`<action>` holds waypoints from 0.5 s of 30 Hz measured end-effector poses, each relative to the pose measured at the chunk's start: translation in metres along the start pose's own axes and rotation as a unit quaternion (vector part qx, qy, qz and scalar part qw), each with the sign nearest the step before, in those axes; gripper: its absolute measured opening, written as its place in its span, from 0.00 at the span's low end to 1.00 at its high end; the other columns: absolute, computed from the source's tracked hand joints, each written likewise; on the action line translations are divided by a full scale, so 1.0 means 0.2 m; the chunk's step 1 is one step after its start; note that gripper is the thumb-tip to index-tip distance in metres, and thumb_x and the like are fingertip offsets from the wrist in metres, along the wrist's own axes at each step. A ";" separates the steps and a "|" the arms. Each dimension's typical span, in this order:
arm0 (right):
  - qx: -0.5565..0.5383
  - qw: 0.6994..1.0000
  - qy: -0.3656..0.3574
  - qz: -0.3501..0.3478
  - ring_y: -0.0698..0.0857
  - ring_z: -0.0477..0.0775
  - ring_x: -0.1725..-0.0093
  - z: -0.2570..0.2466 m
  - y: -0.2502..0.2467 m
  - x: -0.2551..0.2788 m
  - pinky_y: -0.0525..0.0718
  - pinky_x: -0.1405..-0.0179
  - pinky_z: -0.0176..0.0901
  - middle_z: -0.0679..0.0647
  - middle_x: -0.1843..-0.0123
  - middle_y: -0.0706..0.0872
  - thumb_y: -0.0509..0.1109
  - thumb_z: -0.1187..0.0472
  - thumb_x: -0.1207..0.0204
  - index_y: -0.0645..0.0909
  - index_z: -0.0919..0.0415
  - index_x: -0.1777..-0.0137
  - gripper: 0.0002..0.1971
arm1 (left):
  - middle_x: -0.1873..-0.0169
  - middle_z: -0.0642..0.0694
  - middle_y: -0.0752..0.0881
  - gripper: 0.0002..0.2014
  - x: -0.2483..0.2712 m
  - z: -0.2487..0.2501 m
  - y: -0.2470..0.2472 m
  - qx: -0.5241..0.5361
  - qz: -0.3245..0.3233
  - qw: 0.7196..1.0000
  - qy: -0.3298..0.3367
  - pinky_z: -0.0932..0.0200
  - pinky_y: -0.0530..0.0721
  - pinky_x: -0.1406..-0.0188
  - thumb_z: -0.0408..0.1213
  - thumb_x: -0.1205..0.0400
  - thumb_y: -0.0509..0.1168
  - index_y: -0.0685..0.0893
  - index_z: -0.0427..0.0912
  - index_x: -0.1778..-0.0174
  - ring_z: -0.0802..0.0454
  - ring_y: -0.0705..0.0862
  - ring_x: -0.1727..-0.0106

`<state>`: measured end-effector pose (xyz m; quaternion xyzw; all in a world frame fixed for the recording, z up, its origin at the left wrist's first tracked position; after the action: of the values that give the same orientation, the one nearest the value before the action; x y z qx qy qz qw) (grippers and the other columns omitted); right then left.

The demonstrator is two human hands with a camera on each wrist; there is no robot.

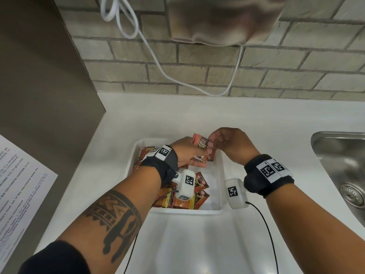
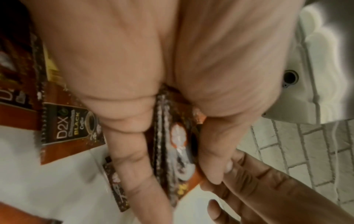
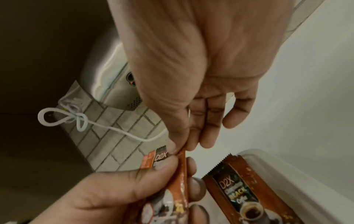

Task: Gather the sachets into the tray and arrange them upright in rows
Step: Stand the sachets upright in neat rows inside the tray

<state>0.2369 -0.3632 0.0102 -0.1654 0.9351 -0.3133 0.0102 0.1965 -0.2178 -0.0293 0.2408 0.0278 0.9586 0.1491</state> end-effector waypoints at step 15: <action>0.016 0.999 0.001 0.047 0.83 0.39 0.59 -0.02 -0.08 0.00 0.75 0.62 0.23 0.45 0.58 0.90 0.76 0.60 0.22 0.90 0.57 0.55 0.02 | 0.51 0.36 0.89 0.18 0.01 -0.04 -0.10 -0.154 0.070 0.984 -0.059 0.48 0.92 0.48 0.39 0.20 0.77 0.86 0.35 0.37 0.45 0.88 0.56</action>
<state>0.2410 -0.3723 0.0236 -0.1205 0.9366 -0.3279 0.0271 0.1962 -0.1979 -0.0381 0.2729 -0.1461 0.9435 0.1185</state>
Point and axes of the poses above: each hand's wrist, its own x-axis away from the middle knuckle, its own y-axis out of the palm, z = x × y, the point moved 6 cm from there along -x, towards the middle knuckle
